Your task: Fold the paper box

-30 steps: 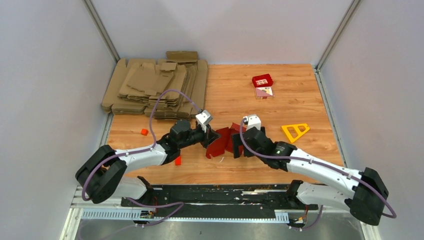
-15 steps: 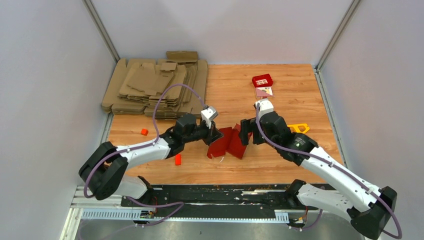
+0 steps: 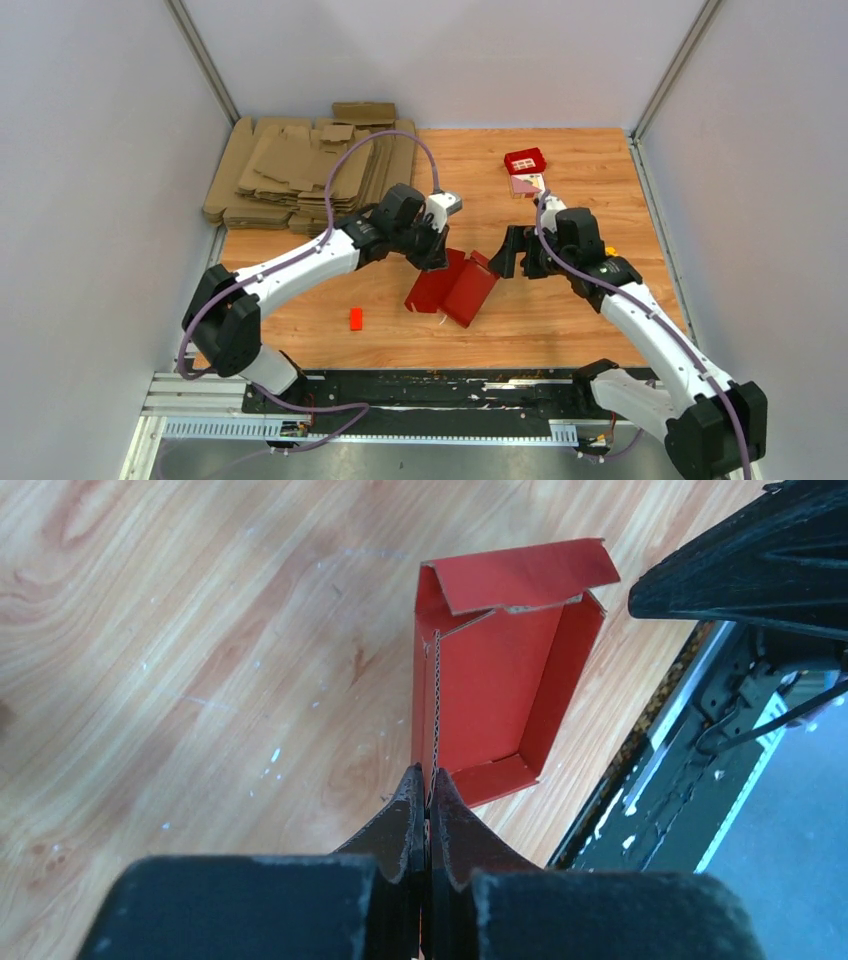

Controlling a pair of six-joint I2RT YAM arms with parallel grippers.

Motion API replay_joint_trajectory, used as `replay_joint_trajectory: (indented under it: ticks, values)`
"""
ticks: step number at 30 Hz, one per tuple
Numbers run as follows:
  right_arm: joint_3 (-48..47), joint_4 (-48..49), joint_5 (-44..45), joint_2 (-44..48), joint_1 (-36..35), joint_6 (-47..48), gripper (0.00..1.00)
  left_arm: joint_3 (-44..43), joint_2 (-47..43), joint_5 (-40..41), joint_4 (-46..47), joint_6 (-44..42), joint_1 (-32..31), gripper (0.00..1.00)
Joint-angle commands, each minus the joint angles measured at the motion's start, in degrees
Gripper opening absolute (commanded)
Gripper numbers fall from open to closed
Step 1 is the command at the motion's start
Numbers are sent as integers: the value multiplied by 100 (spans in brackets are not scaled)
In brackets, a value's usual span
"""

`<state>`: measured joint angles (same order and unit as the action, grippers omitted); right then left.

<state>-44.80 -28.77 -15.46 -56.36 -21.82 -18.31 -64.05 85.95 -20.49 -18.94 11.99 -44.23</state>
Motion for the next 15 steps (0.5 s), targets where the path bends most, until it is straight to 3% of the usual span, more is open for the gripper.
replay_joint_trajectory:
  ticks: [1, 8, 10, 12, 15]
  values:
    - [368, 794, -949, -282, 204, -167, 85, -718, 525, 186, -1678, -496, -25, 0]
    - [922, 1458, -1121, -775, 205, -280, 79, -1586, 1536, 359, -2487, -900, -25, 4]
    - [1029, 1616, -1167, -902, 205, -289, 79, -1837, 1775, 353, -2657, -992, -26, 14]
    - [1083, 1679, -1174, -1023, 205, -281, 78, -2094, 1961, 329, -2822, -1070, -25, 32]
    - [1100, 1727, -1072, -1126, 205, -257, 78, -2287, 2041, 265, -2845, -1111, -25, 44]
